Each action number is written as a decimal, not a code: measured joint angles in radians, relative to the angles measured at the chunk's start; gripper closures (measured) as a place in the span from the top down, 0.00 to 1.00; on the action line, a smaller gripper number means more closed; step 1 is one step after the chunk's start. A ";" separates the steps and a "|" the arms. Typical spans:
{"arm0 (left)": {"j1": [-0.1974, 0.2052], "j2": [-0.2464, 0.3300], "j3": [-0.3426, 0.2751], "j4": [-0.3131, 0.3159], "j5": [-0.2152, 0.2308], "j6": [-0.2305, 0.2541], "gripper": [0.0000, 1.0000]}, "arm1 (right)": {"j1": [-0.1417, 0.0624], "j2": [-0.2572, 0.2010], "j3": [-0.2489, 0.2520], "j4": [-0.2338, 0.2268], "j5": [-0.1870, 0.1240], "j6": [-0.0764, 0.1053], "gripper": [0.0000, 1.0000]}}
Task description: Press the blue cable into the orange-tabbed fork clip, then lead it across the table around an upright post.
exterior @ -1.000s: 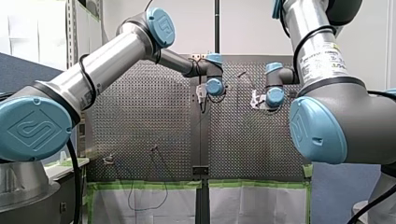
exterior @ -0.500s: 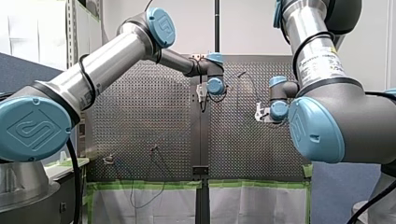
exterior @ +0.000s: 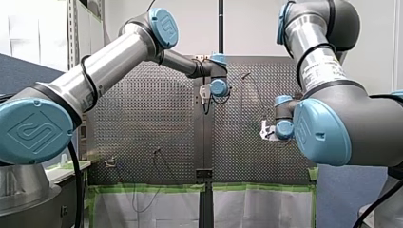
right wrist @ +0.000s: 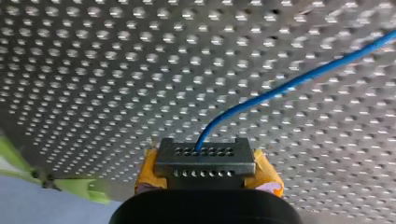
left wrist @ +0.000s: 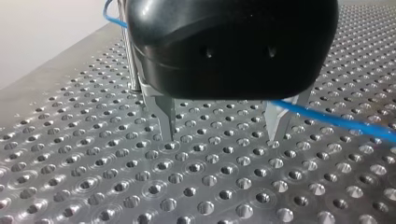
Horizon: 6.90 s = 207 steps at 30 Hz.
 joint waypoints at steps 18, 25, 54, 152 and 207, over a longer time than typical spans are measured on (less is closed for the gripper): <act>0.008 0.000 0.000 0.000 0.001 0.001 0.95 | -0.032 0.169 -0.001 -0.129 0.049 0.012 0.00; 0.005 0.000 0.000 0.000 0.000 0.003 0.95 | -0.054 0.226 -0.001 -0.158 0.047 0.010 0.00; 0.004 0.000 0.000 -0.022 -0.009 0.010 0.95 | -0.110 0.384 -0.067 -0.237 -0.010 0.016 0.00; -0.020 0.218 -0.177 -0.263 0.229 -0.337 1.00 | -0.111 0.433 -0.137 -0.261 -0.053 0.010 0.00; -0.041 0.221 -0.025 -0.316 0.325 -0.115 1.00 | -0.109 0.433 -0.137 -0.256 -0.063 0.016 0.00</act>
